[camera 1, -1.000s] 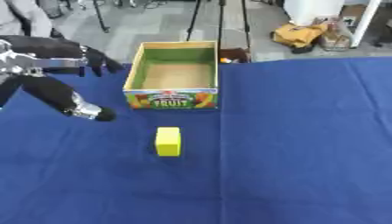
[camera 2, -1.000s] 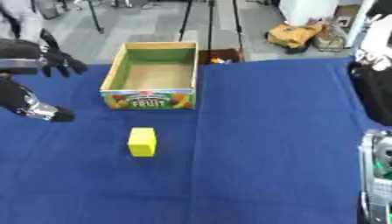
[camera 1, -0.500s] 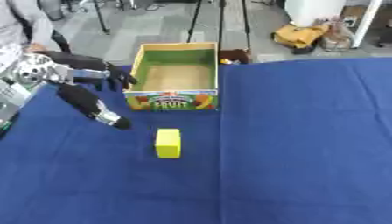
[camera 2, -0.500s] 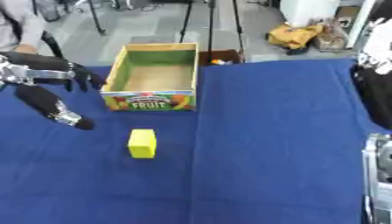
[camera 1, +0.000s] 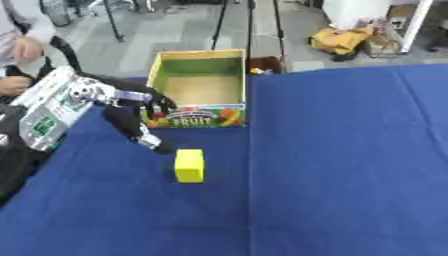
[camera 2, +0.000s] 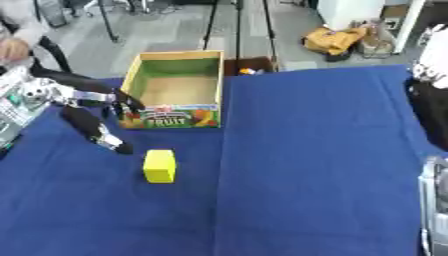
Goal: Pick up objects on the table and place them in the box.
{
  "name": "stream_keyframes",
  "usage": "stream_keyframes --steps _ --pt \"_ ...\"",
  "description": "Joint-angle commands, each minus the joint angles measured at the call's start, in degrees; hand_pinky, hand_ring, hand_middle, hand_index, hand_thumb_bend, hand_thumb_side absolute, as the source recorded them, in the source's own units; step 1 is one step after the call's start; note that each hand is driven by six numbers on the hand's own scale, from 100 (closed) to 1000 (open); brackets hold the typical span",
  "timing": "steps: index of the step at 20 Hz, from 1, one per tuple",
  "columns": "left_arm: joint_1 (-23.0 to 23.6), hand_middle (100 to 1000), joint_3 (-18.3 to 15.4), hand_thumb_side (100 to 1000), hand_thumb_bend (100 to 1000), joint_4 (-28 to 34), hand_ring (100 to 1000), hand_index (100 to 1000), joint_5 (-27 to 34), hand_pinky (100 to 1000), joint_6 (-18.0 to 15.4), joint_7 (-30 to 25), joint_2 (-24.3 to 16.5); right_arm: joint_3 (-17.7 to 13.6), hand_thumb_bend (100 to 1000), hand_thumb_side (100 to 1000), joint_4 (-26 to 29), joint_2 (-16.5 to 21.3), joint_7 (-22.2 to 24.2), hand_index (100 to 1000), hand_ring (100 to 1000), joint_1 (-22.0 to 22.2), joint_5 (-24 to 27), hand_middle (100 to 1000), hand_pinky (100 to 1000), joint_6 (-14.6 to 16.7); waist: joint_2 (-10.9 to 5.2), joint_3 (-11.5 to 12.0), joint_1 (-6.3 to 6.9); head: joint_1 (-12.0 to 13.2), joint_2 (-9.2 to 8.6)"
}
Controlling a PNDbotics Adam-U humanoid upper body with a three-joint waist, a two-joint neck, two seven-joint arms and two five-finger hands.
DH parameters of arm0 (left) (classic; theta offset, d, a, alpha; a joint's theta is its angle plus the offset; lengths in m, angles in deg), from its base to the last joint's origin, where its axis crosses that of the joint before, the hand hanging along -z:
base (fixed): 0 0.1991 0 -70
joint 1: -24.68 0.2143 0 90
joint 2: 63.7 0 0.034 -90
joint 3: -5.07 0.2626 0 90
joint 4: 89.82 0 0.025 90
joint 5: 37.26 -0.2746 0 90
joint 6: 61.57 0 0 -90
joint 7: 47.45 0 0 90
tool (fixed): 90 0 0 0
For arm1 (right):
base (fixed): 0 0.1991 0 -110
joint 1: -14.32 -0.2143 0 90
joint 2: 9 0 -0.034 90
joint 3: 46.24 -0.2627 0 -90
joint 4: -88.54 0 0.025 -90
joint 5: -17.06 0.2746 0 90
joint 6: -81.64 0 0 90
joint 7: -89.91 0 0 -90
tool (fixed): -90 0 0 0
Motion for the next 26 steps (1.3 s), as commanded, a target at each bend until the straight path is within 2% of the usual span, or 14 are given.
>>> stream_keyframes --steps 1,7,11,17,22,26 --pt "-1.9 874 0.4 648 636 -1.7 796 1000 -1.4 709 -0.9 0.0 0.6 0.0 100 596 0.8 0.0 -0.3 797 777 -0.7 0.4 540 699 -0.1 -0.74 -0.1 0.10 0.3 -0.47" --pt "-2.7 895 1.6 638 632 -5.7 807 1000 -5.0 712 -2.9 0.0 2.9 0.0 100 587 0.8 -0.1 -0.6 797 777 -0.9 0.5 542 699 0.0 -0.37 -0.6 0.44 0.3 -0.35" --pt "-2.8 904 1.3 626 645 -9.6 811 1000 -5.7 715 -4.0 0.0 4.3 -0.1 100 580 0.8 -0.2 -0.9 796 777 -1.2 0.4 543 698 0.1 -0.04 -1.1 0.61 0.2 -0.10" --pt "-2.5 887 1.5 593 625 -12.3 805 993 -6.8 708 -5.8 0.0 5.3 -0.4 100 568 0.8 -0.4 -1.7 796 777 -1.5 0.2 551 700 0.1 0.21 -1.4 0.86 -0.1 0.43" --pt "-2.6 873 1.2 605 603 -11.1 802 986 -8.5 695 -6.7 0.0 5.7 -0.6 100 567 0.8 -0.6 -2.4 795 776 -1.6 0.0 548 700 -0.1 0.24 -1.6 0.65 -0.2 0.44" --pt "-3.2 888 0.5 626 553 -10.4 807 992 -12.2 698 -6.0 0.0 7.0 -0.9 100 569 0.8 -0.7 -2.6 794 776 -1.1 -0.1 545 700 -0.5 -0.26 -1.1 0.05 0.1 -0.79"
